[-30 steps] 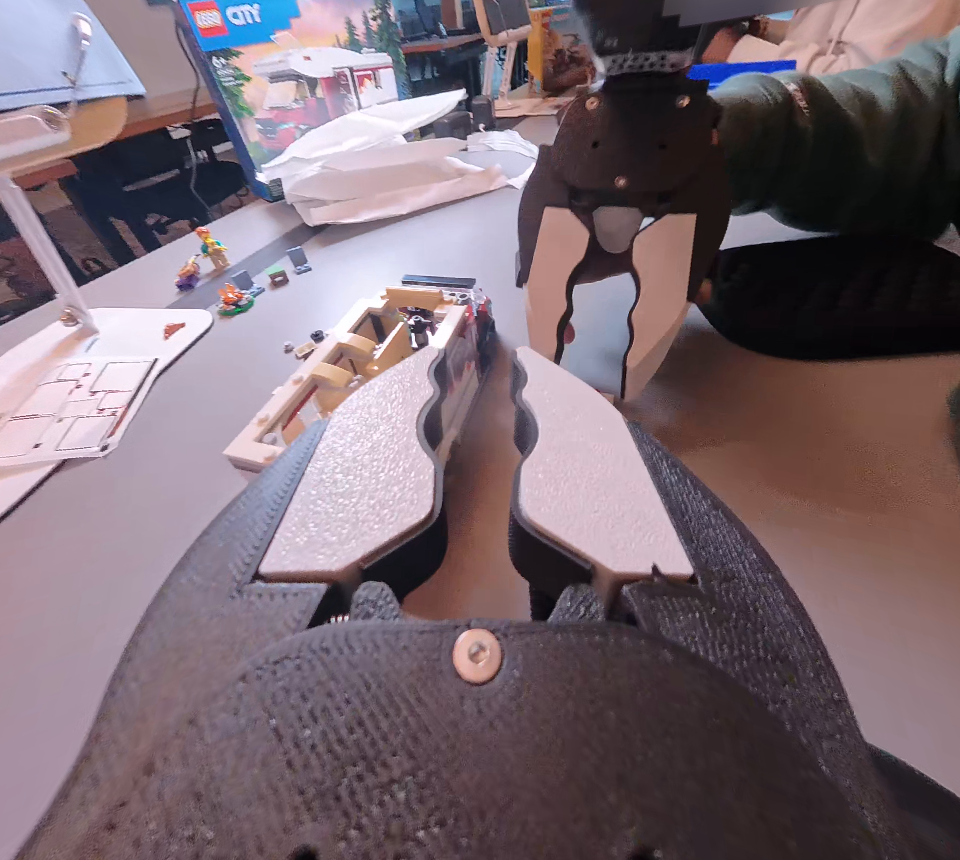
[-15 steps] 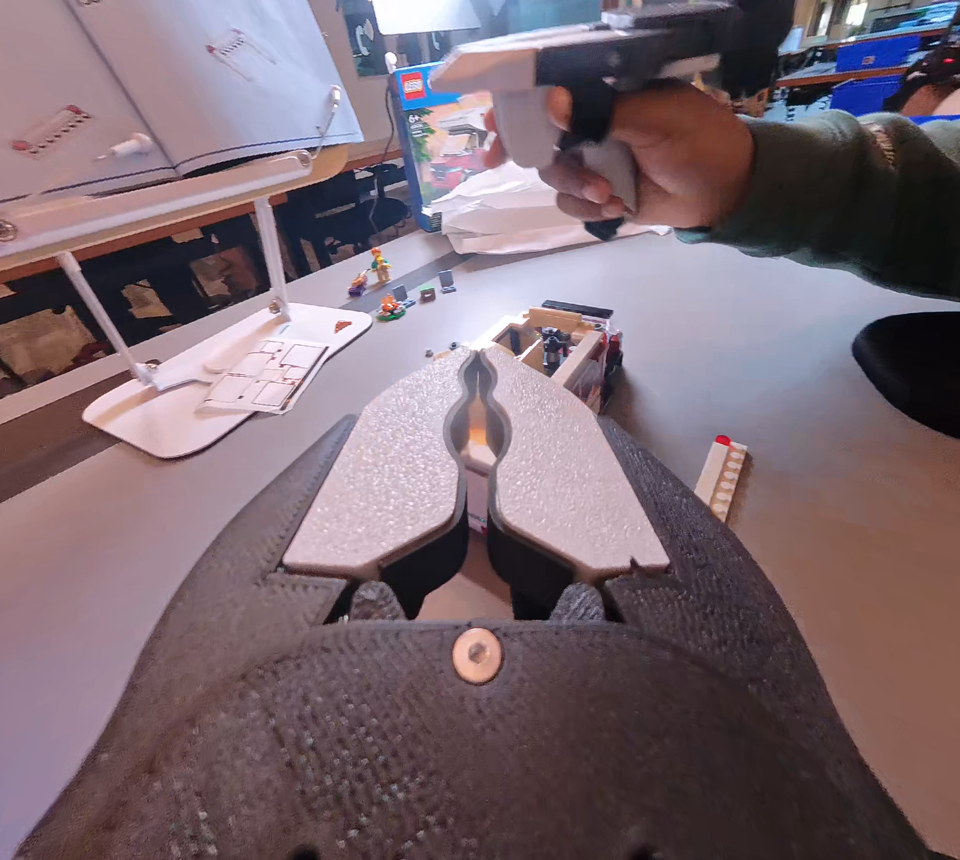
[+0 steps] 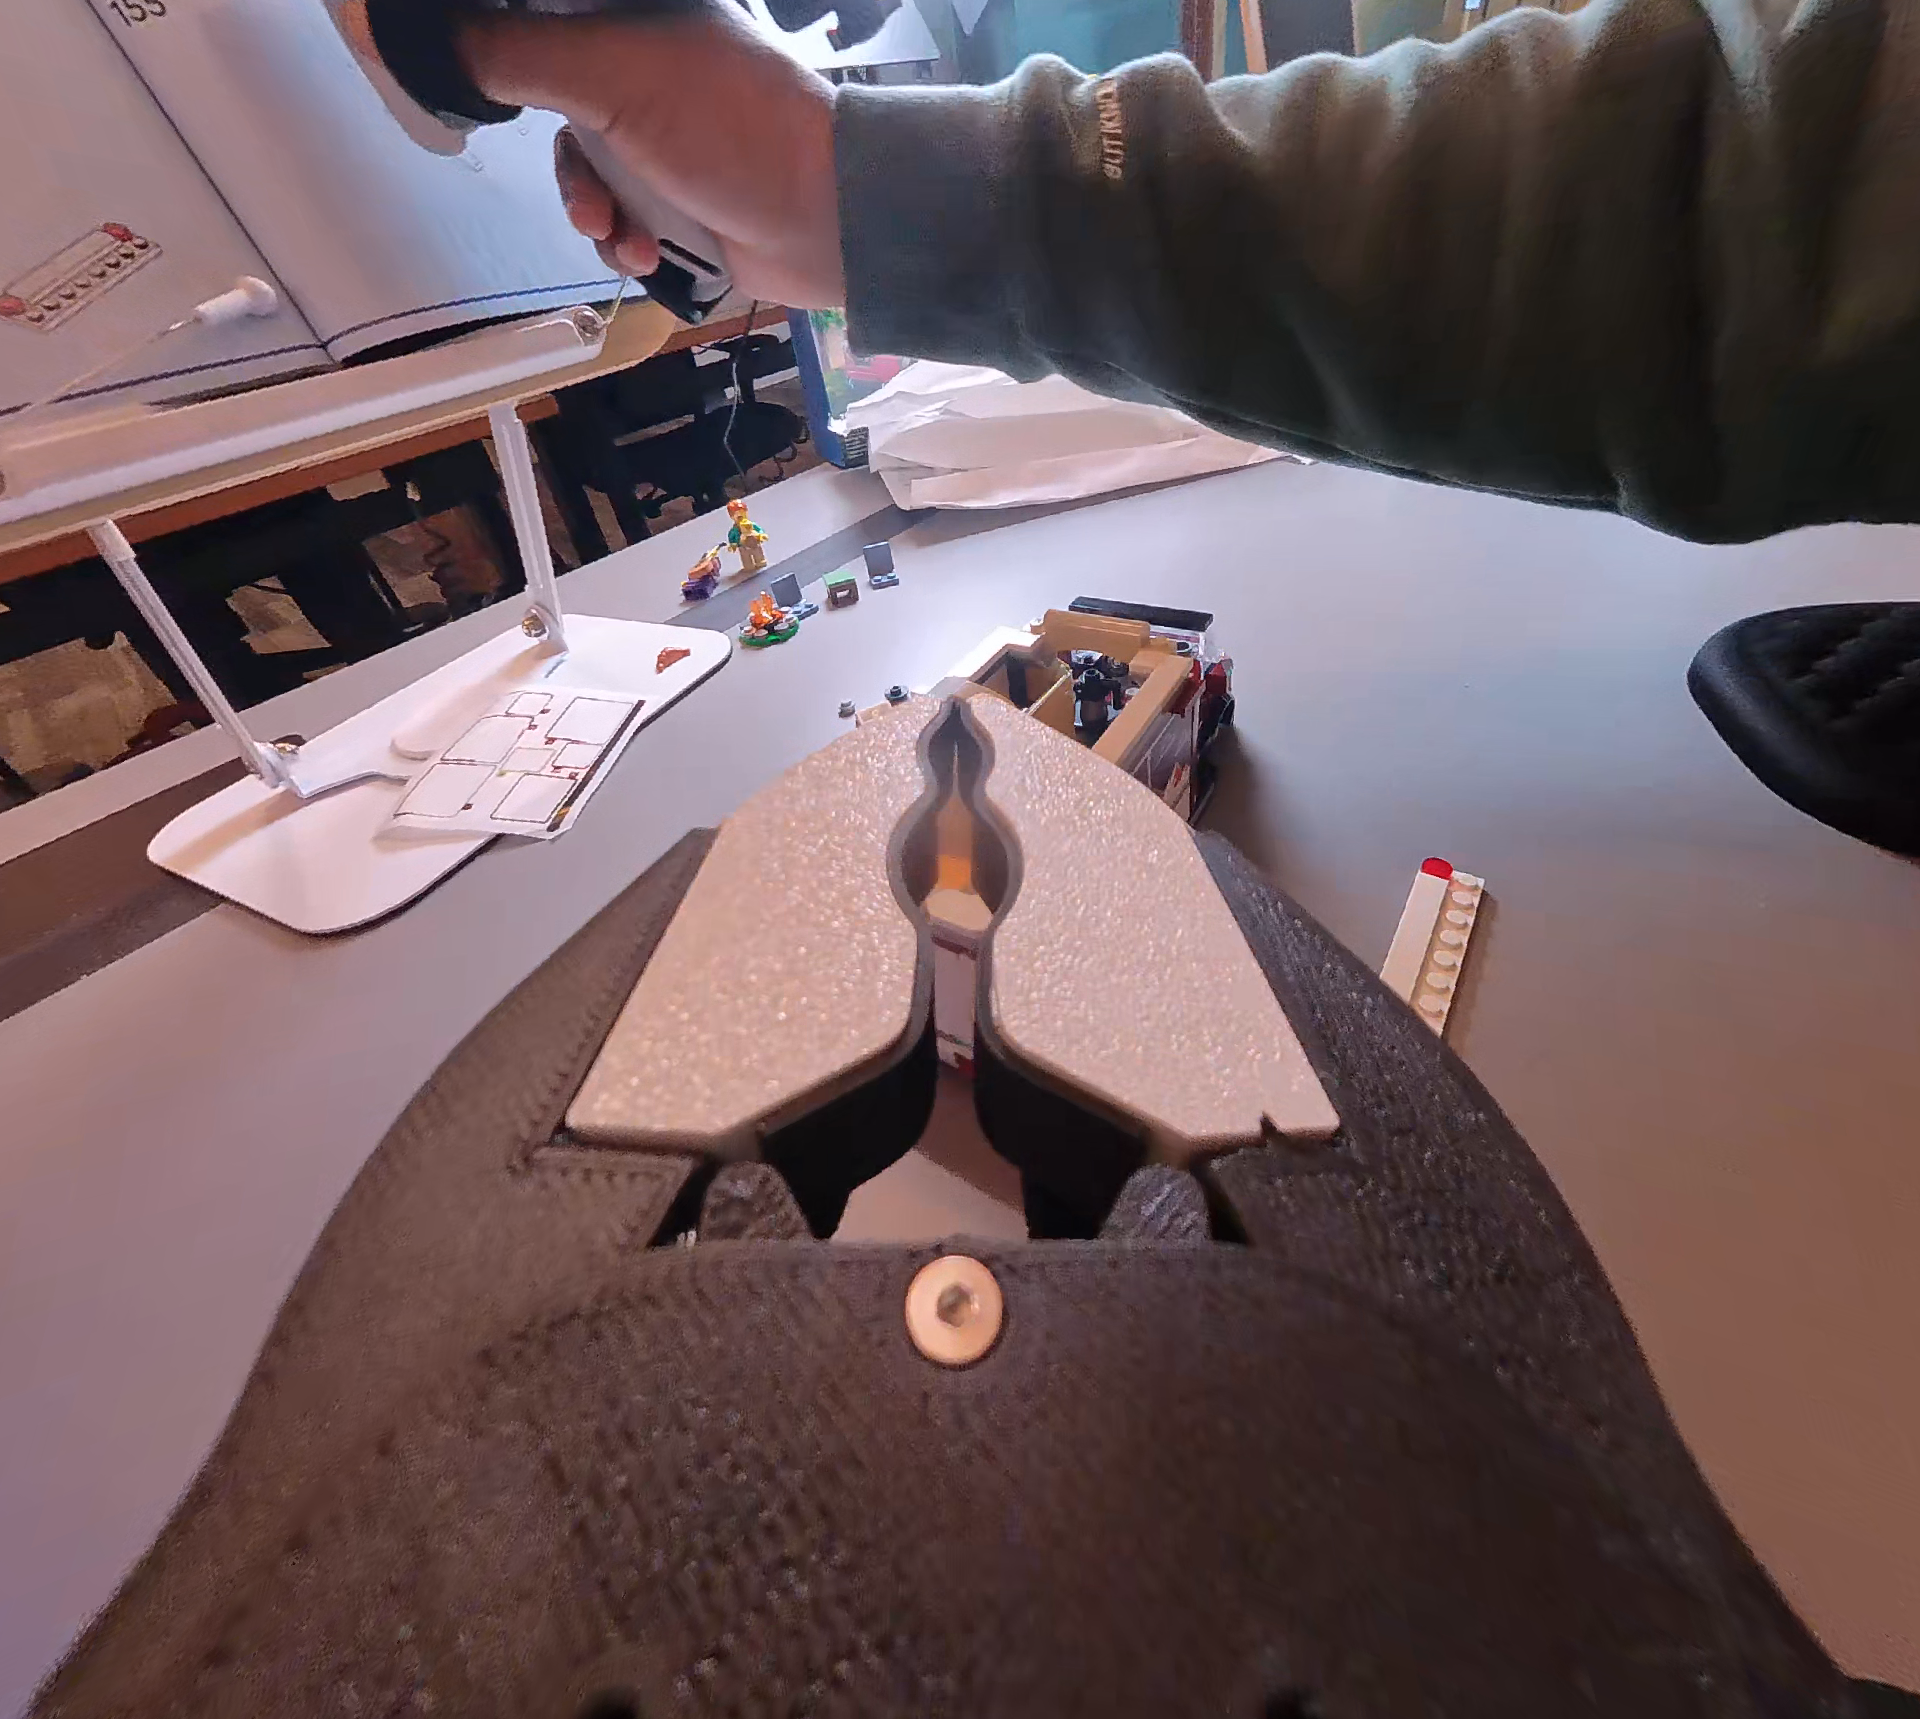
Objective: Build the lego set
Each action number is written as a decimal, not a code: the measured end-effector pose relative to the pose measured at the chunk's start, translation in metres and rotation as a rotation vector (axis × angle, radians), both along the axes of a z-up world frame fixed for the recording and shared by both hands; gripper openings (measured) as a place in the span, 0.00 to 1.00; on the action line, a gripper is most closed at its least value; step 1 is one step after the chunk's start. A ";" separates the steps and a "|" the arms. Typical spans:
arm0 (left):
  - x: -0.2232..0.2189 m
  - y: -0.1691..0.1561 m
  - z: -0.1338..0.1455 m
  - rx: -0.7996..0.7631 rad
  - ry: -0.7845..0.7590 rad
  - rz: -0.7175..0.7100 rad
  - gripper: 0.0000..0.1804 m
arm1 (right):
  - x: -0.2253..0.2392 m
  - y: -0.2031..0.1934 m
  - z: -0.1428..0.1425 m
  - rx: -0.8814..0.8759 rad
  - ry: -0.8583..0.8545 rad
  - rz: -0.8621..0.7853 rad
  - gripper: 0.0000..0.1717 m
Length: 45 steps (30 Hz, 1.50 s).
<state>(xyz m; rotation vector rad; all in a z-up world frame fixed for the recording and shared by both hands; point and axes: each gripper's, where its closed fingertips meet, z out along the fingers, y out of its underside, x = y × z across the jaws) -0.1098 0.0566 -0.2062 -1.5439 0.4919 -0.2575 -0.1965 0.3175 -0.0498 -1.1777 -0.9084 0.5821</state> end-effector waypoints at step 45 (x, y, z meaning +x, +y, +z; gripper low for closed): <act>-0.268 -0.021 -0.033 -0.839 0.407 0.248 0.05 | 0.262 -0.124 -0.165 -0.190 -0.133 0.055 0.13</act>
